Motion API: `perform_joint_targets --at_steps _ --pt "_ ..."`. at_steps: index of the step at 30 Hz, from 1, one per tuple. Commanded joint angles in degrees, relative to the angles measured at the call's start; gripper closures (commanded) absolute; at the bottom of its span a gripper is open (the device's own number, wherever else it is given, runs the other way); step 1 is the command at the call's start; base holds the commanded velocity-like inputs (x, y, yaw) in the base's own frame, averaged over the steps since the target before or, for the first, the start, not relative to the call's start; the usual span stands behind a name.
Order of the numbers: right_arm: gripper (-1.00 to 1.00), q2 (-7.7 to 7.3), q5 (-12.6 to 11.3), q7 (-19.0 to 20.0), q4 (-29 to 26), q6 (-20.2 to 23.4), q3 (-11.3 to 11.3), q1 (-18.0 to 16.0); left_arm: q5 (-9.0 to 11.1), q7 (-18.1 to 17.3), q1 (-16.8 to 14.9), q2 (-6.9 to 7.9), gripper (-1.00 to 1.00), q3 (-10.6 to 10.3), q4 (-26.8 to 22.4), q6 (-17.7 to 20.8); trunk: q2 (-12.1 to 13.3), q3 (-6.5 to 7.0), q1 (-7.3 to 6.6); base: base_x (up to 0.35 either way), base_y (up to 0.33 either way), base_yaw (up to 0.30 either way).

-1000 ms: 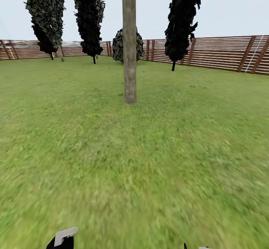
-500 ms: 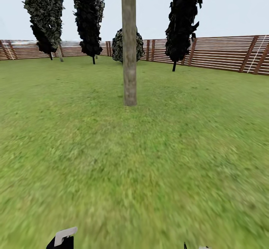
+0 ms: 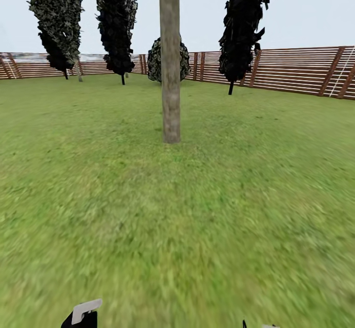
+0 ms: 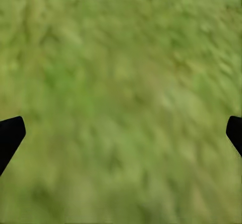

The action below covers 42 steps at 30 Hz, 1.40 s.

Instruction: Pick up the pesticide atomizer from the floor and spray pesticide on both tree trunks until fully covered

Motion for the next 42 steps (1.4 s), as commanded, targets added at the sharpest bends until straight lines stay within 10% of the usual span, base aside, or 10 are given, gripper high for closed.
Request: perform_joint_targets --at_steps 1,42 --pt "-1.00 0.01 0.05 0.08 0.04 -0.18 -0.28 -0.03 -0.06 0.18 -0.04 0.00 1.00 -0.04 0.05 -0.19 -0.02 -0.05 0.02 0.334 0.000 0.000" --pt "-1.00 0.01 0.05 0.08 0.03 -0.18 -0.28 -0.03 -0.06 0.16 -0.04 0.04 1.00 -0.04 0.05 -0.19 -0.02 -0.05 0.02 0.334 0.000 0.000"
